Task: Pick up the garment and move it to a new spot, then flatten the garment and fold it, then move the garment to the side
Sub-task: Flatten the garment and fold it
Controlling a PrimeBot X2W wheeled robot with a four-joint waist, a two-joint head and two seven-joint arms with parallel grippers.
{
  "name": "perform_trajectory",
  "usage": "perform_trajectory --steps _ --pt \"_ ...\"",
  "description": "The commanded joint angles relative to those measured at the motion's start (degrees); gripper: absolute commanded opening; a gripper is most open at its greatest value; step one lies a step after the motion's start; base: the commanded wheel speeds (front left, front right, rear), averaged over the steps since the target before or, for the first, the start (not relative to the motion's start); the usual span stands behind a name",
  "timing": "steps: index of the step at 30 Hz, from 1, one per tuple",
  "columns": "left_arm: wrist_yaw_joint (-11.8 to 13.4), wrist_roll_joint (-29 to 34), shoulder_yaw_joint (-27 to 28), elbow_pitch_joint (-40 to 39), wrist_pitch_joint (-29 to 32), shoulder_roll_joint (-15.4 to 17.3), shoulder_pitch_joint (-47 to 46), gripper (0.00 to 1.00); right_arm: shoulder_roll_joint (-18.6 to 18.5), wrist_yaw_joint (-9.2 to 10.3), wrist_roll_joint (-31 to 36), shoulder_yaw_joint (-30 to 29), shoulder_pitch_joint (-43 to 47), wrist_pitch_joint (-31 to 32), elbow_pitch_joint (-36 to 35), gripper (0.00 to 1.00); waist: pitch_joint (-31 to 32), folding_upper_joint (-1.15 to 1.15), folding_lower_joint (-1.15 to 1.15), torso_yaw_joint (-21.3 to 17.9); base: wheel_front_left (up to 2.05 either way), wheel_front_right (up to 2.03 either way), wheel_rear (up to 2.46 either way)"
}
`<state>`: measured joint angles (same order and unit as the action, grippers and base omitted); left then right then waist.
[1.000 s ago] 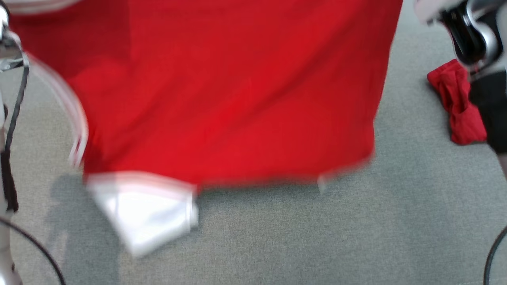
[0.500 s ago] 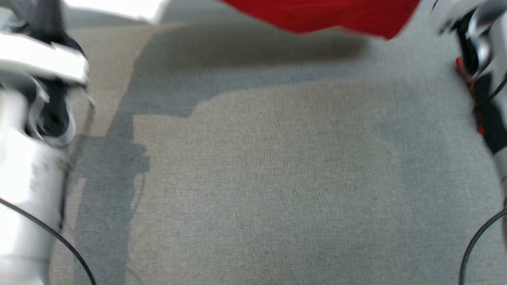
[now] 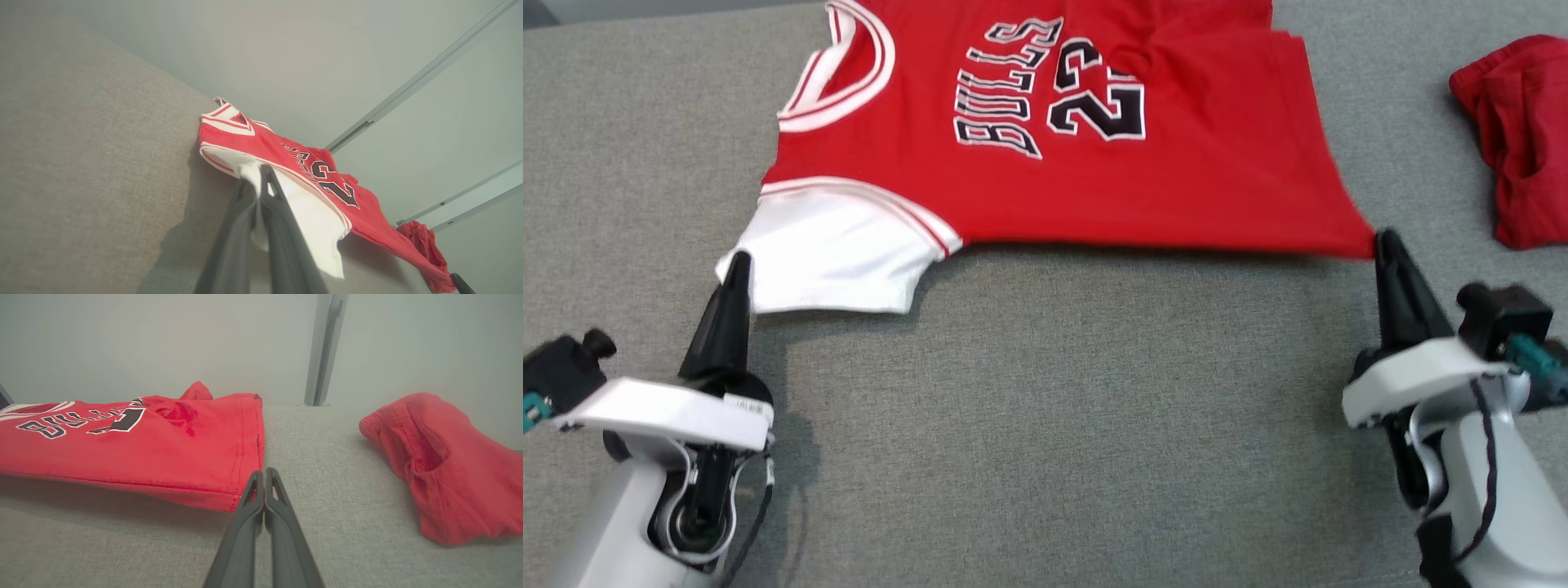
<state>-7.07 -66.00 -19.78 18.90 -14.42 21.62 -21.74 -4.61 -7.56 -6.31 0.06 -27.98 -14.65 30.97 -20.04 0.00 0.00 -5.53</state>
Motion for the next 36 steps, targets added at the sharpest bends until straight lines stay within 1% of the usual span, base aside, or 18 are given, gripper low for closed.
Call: perform_trajectory --steps 1,4,6,10,13,14,15,17,24,29,33,36 --pt "-0.4 1.0 3.5 -2.9 -0.6 2.3 2.7 0.00 0.5 0.08 -1.8 1.4 3.8 -0.3 -1.9 0.00 1.8 0.00 0.00 -0.1 0.00 0.00 0.00" --pt "-0.4 2.2 6.0 -6.7 -0.6 2.5 8.5 0.00 -0.1 0.08 -4.4 3.2 8.2 -0.3 -2.0 0.00 3.2 0.00 0.00 -0.4 0.00 0.00 0.00" --pt "-0.4 3.0 7.0 -8.8 -0.6 2.8 11.9 0.00 -1.0 0.08 -5.0 2.6 9.4 -0.3 -2.1 0.00 3.8 0.00 0.00 -0.6 0.00 0.00 0.00" --pt "-0.2 5.5 5.1 -10.9 0.4 4.4 17.3 0.00 -2.4 0.08 -4.7 1.8 9.9 -0.3 -0.7 0.00 4.5 0.00 0.00 -0.3 0.00 0.00 0.00" --pt "1.6 6.5 3.3 -11.3 3.4 5.6 19.3 0.00 -3.7 0.08 -3.7 1.0 10.0 -0.3 1.2 0.00 4.9 0.00 0.00 0.8 0.00 0.00 0.00" --pt "2.3 6.4 2.8 -11.5 4.4 5.7 19.7 0.00 -4.0 0.08 -3.5 0.8 10.0 -0.3 2.2 0.00 5.1 0.00 0.00 1.1 0.00 0.00 0.00" --pt "2.3 6.4 2.8 -11.5 4.4 5.7 19.7 0.00 -4.0 0.08 -3.5 0.8 10.0 -0.3 2.2 0.00 5.1 0.00 0.00 1.1 0.00 0.00 0.00" --pt "3.7 6.5 1.6 -11.6 6.4 5.6 20.7 0.00 -4.4 0.08 -3.7 0.8 10.1 -0.3 4.3 0.00 5.6 0.00 0.00 1.9 0.00 0.00 0.00" --pt "7.0 6.6 -1.1 -13.0 9.8 4.5 23.1 0.00 -5.7 0.08 -6.2 4.5 11.5 1.3 8.7 0.00 7.3 0.00 0.00 3.7 0.00 0.00 0.00" --pt "8.0 6.8 -1.6 -13.2 10.4 4.6 23.7 0.00 -7.1 0.08 -8.8 7.7 13.1 1.6 7.8 0.00 8.5 0.00 0.00 4.2 0.00 0.00 0.00" --pt "8.4 6.1 -0.6 -15.3 10.0 5.0 24.3 0.00 -9.0 0.08 -9.1 6.5 14.1 0.6 3.8 0.00 9.5 0.00 0.00 4.1 0.00 0.00 0.00" --pt "9.4 5.4 -0.1 -17.1 10.6 5.4 25.6 0.00 -9.6 0.08 -8.6 6.1 15.1 0.7 2.6 0.00 10.0 0.00 0.00 3.6 0.00 0.00 0.00"
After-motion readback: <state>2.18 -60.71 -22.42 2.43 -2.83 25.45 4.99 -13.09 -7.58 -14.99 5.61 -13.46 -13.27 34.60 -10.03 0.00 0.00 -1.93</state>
